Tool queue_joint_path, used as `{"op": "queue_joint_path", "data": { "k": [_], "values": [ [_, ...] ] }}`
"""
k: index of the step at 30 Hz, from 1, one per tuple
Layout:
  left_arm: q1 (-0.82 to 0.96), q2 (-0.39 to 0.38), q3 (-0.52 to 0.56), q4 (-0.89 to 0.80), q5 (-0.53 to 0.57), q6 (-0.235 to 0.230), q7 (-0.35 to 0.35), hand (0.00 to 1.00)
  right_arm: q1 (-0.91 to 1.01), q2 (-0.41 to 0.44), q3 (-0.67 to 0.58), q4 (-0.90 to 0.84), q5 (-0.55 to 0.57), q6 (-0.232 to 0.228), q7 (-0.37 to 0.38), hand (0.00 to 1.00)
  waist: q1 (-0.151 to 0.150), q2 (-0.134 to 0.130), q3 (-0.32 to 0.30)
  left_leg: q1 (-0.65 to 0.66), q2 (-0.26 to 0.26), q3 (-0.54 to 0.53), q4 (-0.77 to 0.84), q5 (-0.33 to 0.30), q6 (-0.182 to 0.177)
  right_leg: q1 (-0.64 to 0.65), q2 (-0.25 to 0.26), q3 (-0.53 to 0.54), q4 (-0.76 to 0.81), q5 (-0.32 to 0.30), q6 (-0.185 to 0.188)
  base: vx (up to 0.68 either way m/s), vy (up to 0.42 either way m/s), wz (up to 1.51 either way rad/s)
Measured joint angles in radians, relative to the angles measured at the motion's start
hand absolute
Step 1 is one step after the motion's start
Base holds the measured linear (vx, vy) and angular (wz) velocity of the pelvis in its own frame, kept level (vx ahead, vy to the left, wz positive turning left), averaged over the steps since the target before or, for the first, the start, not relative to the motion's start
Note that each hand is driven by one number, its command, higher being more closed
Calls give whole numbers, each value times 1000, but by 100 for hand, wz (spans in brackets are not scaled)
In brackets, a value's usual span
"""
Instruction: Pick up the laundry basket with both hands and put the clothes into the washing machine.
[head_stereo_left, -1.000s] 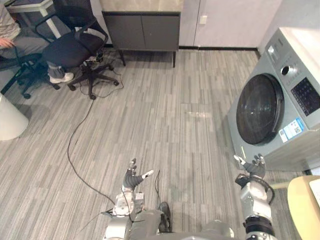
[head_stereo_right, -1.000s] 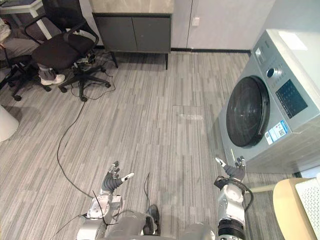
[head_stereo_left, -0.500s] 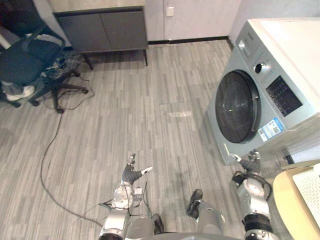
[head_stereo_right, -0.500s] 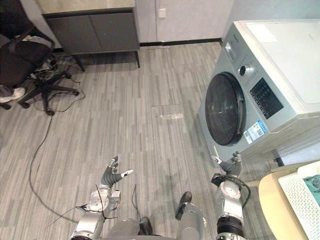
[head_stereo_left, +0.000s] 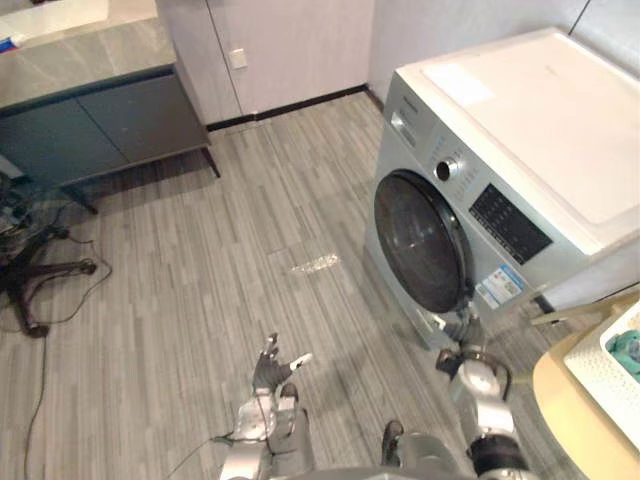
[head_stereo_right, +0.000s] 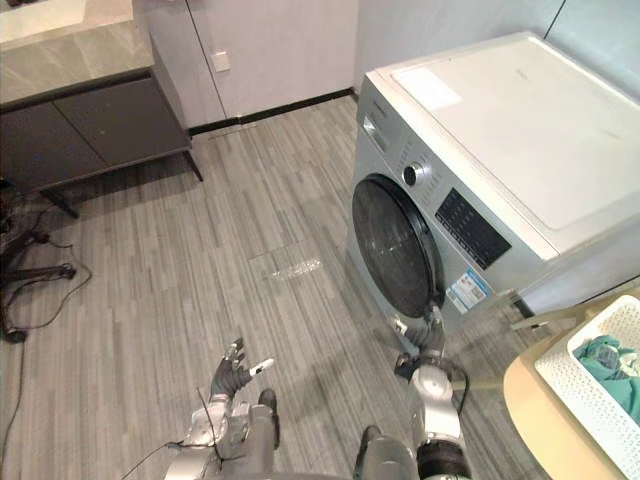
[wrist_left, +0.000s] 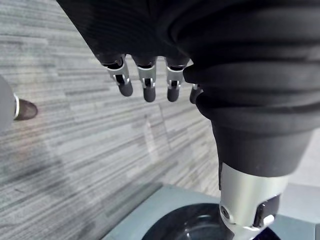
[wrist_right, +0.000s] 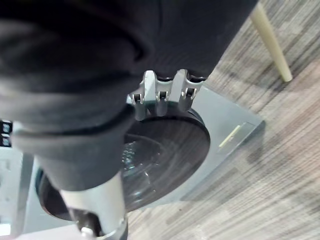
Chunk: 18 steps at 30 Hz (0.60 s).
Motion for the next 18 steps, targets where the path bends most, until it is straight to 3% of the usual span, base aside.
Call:
{"op": "queue_joint_path", "data": {
  "k": [1,5,11,18],
  "values": [
    [-1,9,-2,0,0,-1,0,0,-5,6,2,-5,-1,0,0,0,7,-16,1,-6,-27,22,-14,3,18,-17,-27,18,-6,7,16,130,241,-15],
    [3,41,4,-42,0,-3,4,0,-76,19,24,-42,-10,-2,-2,0,9,-17,40,-28,-74,72,-17,6,47,-46,-79,54,-41,38,59,74,171,-14],
    [-26,27,-5,-83,0,-23,29,0,-179,-5,19,-119,-26,-4,-51,0,33,-12,103,-65,-80,107,-50,21,65,-114,-88,73,-40,52,59,13,39,-11],
    [-28,11,-36,-87,-1,-41,46,0,-292,-63,-27,-123,-111,1,-128,0,34,7,136,-53,-86,108,-128,68,50,-140,-91,67,-35,53,56,24,-22,1]
  ]
}}
